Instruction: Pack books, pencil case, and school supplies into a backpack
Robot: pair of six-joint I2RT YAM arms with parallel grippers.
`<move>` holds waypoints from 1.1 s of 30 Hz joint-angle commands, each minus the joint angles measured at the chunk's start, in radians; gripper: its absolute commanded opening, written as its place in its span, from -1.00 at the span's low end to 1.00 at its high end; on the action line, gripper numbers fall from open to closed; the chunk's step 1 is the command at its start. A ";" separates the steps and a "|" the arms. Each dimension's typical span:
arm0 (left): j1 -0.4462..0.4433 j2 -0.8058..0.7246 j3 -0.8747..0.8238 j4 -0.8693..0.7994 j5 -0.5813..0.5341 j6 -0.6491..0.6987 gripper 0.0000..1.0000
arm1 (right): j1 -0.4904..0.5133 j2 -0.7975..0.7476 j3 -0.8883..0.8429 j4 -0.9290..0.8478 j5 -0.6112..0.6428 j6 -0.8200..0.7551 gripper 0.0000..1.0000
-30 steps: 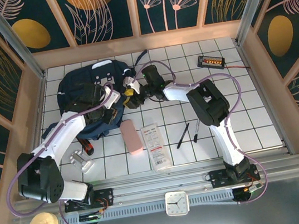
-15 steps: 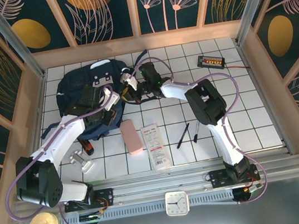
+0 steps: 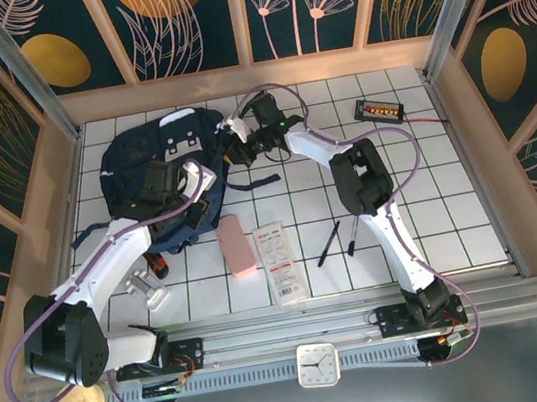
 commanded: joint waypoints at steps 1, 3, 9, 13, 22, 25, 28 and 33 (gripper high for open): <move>-0.032 -0.014 0.036 0.014 0.156 -0.075 0.64 | -0.098 -0.175 -0.227 0.110 0.184 0.059 -1.00; -0.032 -0.048 0.039 0.057 0.093 -0.137 0.98 | -0.100 -0.276 -0.373 0.143 0.182 0.059 -1.00; -0.027 -0.156 0.050 0.151 -0.238 -0.196 0.98 | -0.093 -0.486 -0.669 0.132 0.160 0.037 -1.00; -0.026 -0.068 0.052 0.118 -0.369 -0.175 0.97 | -0.101 -0.551 -0.720 0.079 0.195 0.031 0.24; -0.038 0.151 0.162 0.082 -0.231 0.006 0.62 | -0.136 -0.662 -0.658 0.019 0.319 -0.074 0.38; -0.080 0.190 0.152 0.050 -0.195 0.160 0.64 | -0.152 -0.662 -0.647 0.044 0.302 -0.071 0.38; -0.109 0.223 0.123 0.033 -0.227 0.267 0.68 | -0.154 -0.647 -0.630 0.068 0.269 -0.067 0.38; -0.112 0.226 0.093 0.019 -0.175 0.380 0.71 | -0.154 -0.623 -0.613 0.101 0.211 -0.052 0.39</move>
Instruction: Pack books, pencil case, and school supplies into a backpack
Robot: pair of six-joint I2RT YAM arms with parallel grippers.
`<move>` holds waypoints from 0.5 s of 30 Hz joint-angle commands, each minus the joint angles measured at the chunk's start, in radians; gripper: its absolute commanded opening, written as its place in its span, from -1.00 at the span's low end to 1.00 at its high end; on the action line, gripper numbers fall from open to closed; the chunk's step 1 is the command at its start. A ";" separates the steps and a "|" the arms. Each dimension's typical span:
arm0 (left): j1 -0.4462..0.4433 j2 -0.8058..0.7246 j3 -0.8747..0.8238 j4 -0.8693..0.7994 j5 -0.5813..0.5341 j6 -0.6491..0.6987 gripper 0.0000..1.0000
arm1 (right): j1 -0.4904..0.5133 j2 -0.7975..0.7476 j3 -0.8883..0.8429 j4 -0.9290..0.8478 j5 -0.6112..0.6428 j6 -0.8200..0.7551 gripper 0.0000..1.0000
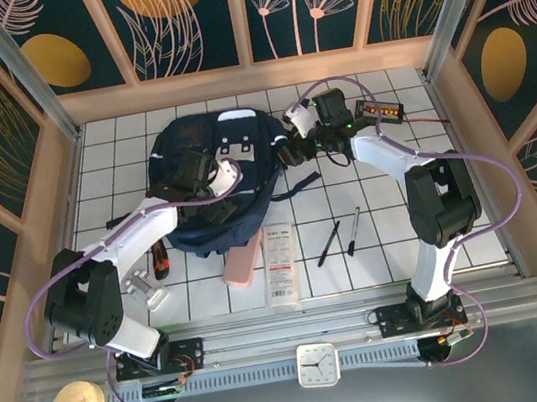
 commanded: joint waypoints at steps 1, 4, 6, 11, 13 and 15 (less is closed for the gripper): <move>0.002 0.001 -0.020 -0.044 0.043 0.145 0.72 | 0.001 0.024 0.040 0.038 -0.054 -0.006 0.39; 0.002 0.024 -0.028 -0.029 0.033 0.170 0.72 | 0.010 0.037 0.031 0.053 -0.074 0.003 0.38; 0.002 0.062 -0.022 -0.014 0.026 0.187 0.72 | 0.013 0.041 0.023 0.065 -0.077 0.014 0.38; 0.000 0.172 0.018 0.012 0.052 0.204 0.61 | 0.014 0.032 0.001 0.084 -0.073 0.033 0.38; 0.000 0.225 0.021 0.032 0.077 0.195 0.38 | 0.015 0.032 -0.004 0.086 -0.081 0.044 0.38; 0.000 0.270 0.039 0.035 0.096 0.176 -0.33 | 0.016 0.029 -0.012 0.098 -0.082 0.066 0.39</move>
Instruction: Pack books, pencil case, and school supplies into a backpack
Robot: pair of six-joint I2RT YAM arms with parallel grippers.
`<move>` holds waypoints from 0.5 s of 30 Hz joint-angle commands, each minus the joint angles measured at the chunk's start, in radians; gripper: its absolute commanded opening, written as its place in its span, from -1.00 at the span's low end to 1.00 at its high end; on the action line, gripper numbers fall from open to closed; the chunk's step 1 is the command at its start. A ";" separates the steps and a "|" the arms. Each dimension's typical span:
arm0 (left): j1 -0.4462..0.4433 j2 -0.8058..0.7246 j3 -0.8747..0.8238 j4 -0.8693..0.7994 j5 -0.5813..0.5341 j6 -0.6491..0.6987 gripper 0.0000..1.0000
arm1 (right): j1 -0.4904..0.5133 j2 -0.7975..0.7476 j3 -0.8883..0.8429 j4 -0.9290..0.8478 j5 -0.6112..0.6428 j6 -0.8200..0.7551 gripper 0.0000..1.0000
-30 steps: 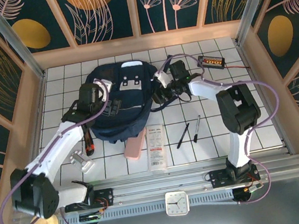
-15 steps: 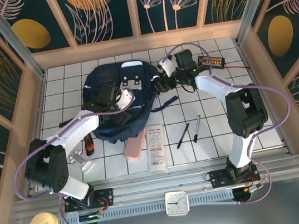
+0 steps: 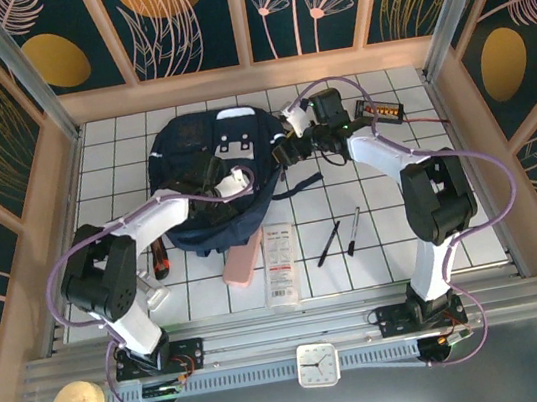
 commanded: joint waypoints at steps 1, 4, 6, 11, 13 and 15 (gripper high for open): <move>0.000 0.116 0.011 0.011 0.028 -0.008 -0.83 | 0.008 -0.001 -0.024 0.047 -0.030 0.049 0.38; 0.001 0.140 0.062 -0.016 0.033 -0.076 -1.00 | 0.010 -0.007 -0.039 0.060 -0.042 0.079 0.38; 0.008 0.088 0.068 -0.003 0.042 -0.121 -1.00 | 0.018 -0.005 -0.045 0.059 -0.047 0.079 0.39; 0.045 -0.105 0.099 -0.002 0.098 -0.173 -1.00 | 0.031 0.007 -0.056 0.107 -0.046 0.094 0.39; 0.058 -0.152 0.126 -0.021 0.104 -0.177 -1.00 | 0.035 0.021 -0.048 0.129 -0.042 0.110 0.39; 0.069 -0.177 0.155 -0.047 0.114 -0.177 -1.00 | 0.039 0.037 -0.032 0.133 -0.047 0.114 0.38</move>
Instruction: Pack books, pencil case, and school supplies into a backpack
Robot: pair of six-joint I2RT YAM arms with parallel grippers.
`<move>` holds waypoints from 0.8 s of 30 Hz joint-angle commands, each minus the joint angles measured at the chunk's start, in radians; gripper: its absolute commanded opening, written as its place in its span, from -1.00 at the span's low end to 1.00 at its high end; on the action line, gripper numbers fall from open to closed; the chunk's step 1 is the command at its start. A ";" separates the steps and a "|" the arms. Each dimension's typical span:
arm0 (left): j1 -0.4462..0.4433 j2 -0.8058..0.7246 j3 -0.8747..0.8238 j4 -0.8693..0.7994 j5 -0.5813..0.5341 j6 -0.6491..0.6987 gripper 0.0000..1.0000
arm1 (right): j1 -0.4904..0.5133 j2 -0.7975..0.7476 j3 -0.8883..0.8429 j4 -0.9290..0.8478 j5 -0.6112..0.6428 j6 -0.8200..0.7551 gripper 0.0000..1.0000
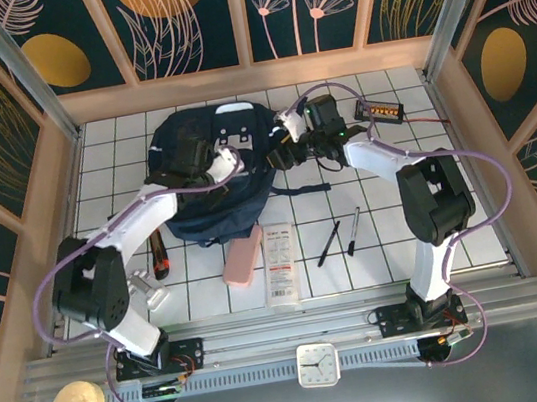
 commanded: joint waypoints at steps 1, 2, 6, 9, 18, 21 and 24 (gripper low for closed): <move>0.021 -0.070 0.077 -0.016 0.059 -0.040 -1.00 | 0.010 0.042 0.029 0.044 -0.021 0.028 0.38; 0.023 -0.079 0.085 -0.021 0.064 -0.035 -1.00 | 0.012 0.051 0.043 0.035 -0.022 0.029 0.38; 0.038 -0.117 0.098 -0.020 0.076 -0.024 -1.00 | 0.014 0.055 0.072 0.020 -0.033 -0.009 0.38; 0.052 -0.142 0.097 0.001 0.075 -0.030 -1.00 | 0.026 0.036 0.065 -0.003 -0.023 -0.179 0.38; 0.067 -0.175 0.098 0.013 0.105 -0.022 -1.00 | 0.083 -0.022 -0.129 0.107 0.053 -0.599 0.43; 0.067 -0.194 0.078 0.010 0.113 -0.014 -1.00 | 0.081 0.003 -0.086 0.117 0.067 -0.628 0.43; 0.068 -0.207 0.065 -0.002 0.116 -0.005 -1.00 | 0.086 0.024 -0.047 0.129 0.081 -0.638 0.43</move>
